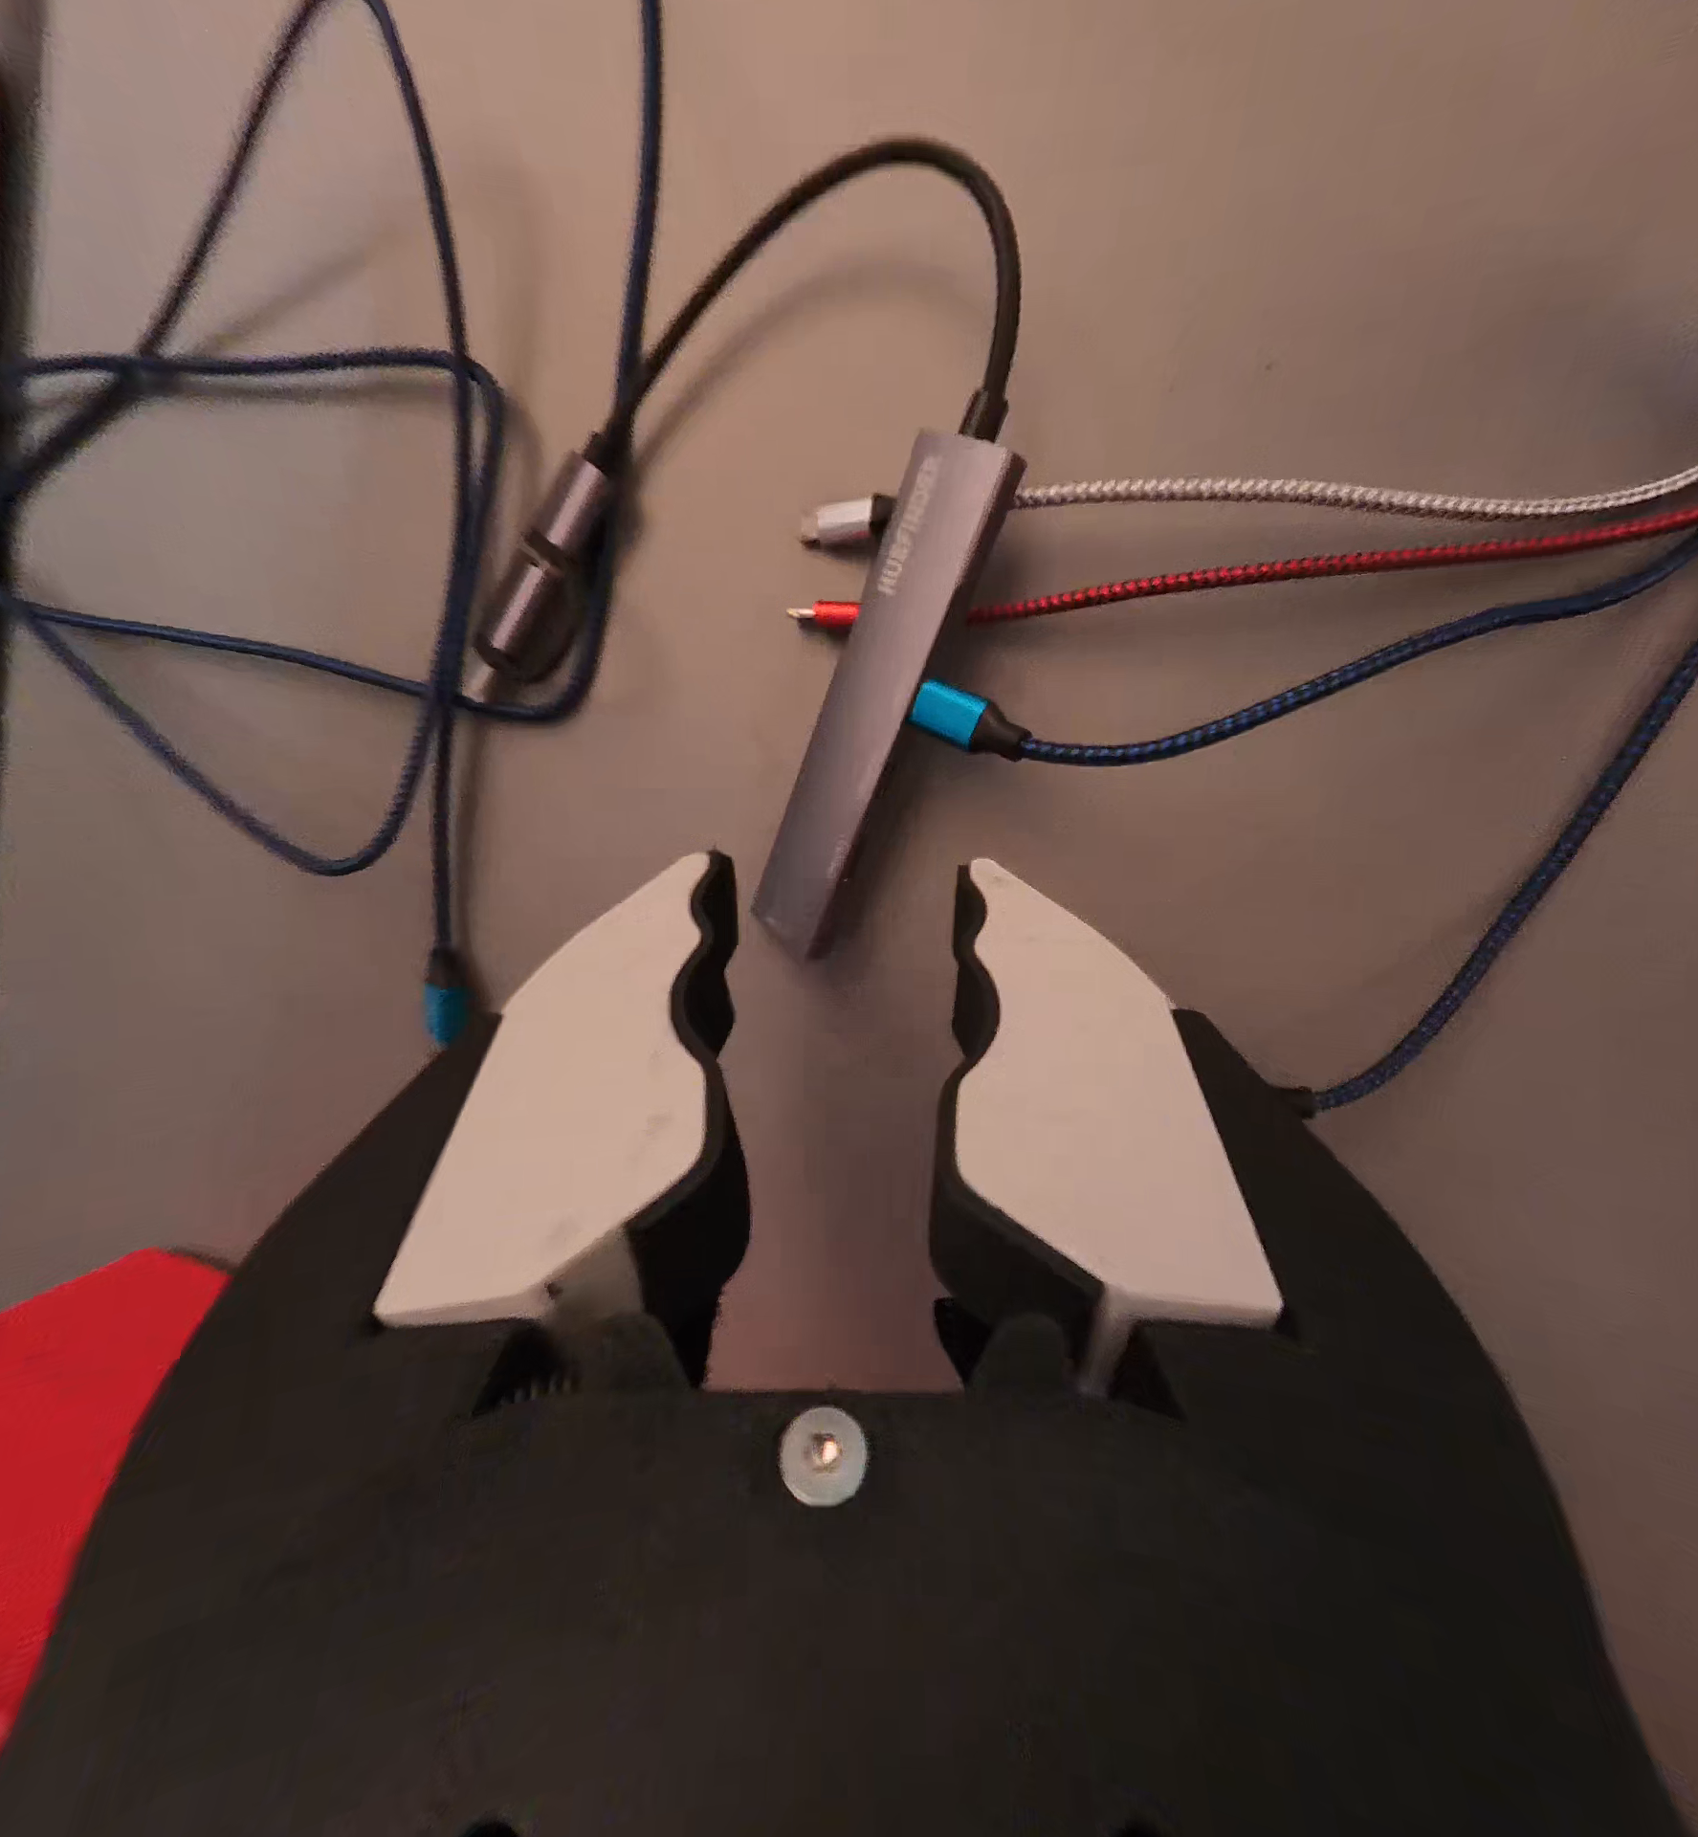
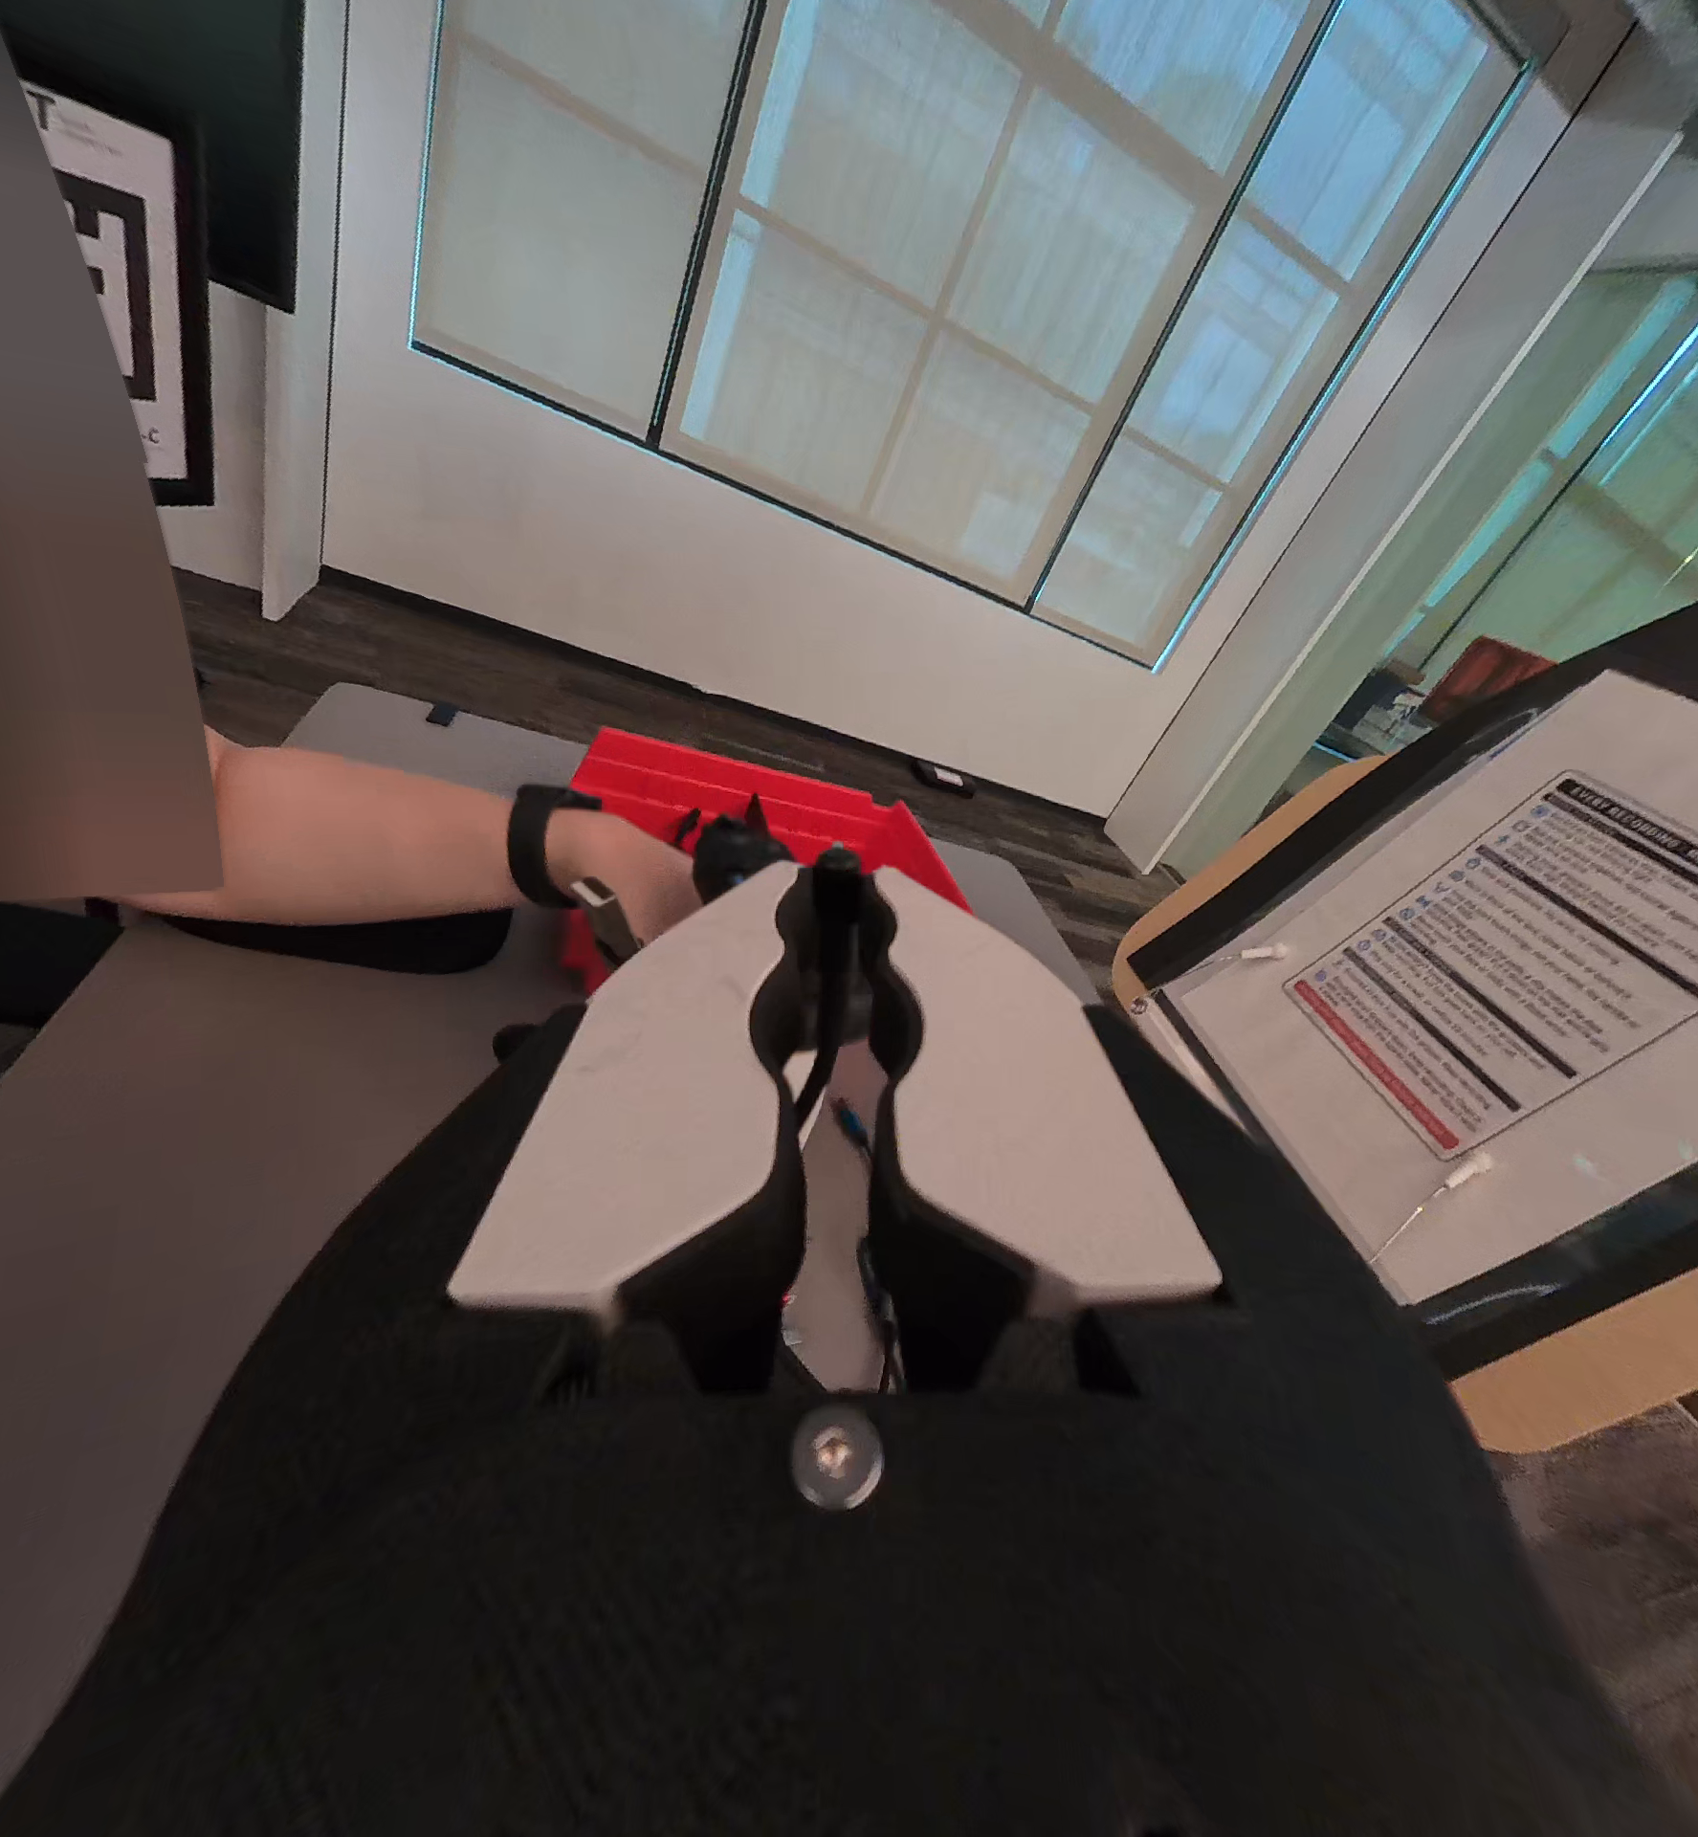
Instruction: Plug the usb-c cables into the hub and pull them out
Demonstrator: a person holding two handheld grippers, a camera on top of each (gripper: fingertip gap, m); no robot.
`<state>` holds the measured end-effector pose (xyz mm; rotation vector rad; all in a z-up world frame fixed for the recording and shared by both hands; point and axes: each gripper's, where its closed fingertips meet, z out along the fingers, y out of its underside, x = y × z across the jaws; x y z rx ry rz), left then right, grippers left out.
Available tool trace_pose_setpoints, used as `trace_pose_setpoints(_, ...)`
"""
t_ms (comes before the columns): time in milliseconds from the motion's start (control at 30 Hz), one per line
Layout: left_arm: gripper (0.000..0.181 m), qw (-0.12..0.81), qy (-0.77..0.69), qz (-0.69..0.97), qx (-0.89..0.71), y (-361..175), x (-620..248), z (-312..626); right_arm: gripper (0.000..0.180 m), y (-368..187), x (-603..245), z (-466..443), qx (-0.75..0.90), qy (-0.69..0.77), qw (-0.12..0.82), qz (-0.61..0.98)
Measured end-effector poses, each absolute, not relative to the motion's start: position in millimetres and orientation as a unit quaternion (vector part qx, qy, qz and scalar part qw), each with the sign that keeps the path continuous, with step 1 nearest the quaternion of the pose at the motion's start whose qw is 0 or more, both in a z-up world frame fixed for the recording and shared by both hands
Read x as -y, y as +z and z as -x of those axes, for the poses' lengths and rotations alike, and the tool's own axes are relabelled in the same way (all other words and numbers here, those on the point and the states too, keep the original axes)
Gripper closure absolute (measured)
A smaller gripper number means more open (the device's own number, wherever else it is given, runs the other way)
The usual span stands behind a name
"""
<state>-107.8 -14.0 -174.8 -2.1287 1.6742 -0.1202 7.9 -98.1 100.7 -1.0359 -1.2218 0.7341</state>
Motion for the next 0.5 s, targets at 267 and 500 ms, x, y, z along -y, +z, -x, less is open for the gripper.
trace_pose_setpoints(267,0.130,0.171,-0.072,0.803,-0.566,-202.8,9.8,113.0,0.172,114.1,108.8,-21.3,0.529,0.329,0.652,0.432)
trace_pose_setpoints(500,0.152,0.102,-0.073,0.803,-0.582,-205.6,37.5,118.2,0.172,117.2,110.8,-25.0,0.529,0.330,0.656,0.425)
